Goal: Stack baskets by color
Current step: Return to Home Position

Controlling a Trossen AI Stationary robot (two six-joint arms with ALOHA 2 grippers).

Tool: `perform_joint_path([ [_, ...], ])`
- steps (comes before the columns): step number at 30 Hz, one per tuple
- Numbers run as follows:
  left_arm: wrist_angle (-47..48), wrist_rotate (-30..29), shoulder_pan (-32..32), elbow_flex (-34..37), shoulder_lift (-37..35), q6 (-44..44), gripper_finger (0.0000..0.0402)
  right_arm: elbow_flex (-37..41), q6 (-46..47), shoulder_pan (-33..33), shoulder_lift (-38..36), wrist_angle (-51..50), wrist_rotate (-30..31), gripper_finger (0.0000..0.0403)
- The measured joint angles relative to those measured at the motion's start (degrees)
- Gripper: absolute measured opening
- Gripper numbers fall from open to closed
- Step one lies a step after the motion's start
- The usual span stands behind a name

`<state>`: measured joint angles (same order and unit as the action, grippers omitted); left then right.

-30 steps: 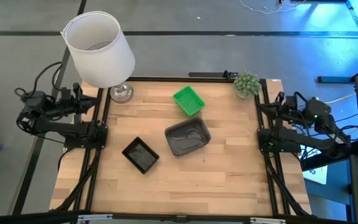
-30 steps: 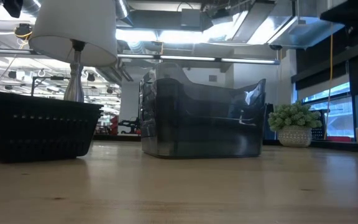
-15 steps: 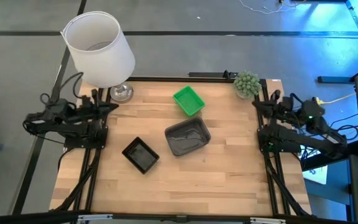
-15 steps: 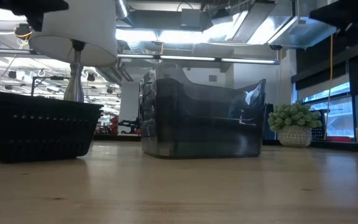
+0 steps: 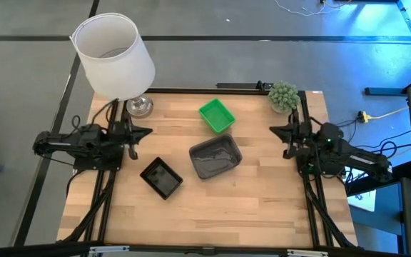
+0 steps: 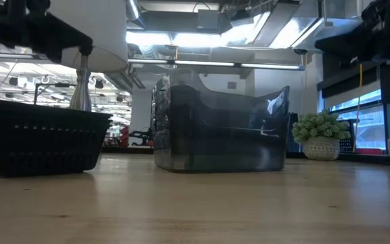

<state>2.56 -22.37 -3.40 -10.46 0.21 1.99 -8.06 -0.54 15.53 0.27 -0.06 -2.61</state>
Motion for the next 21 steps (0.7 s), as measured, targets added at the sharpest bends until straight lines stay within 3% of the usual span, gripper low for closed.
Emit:
perform_joint_path([
  [7,-2.56,0.12,0.0,6.52,0.0,0.06,0.0,7.49,-0.09,-0.01,0.0,6.44,-3.22,0.0],
  [21,-6.29,2.33,0.0,9.99,0.13,6.45,0.0,7.61,-2.75,-0.02,0.39,2.53,-6.47,0.0006],
])
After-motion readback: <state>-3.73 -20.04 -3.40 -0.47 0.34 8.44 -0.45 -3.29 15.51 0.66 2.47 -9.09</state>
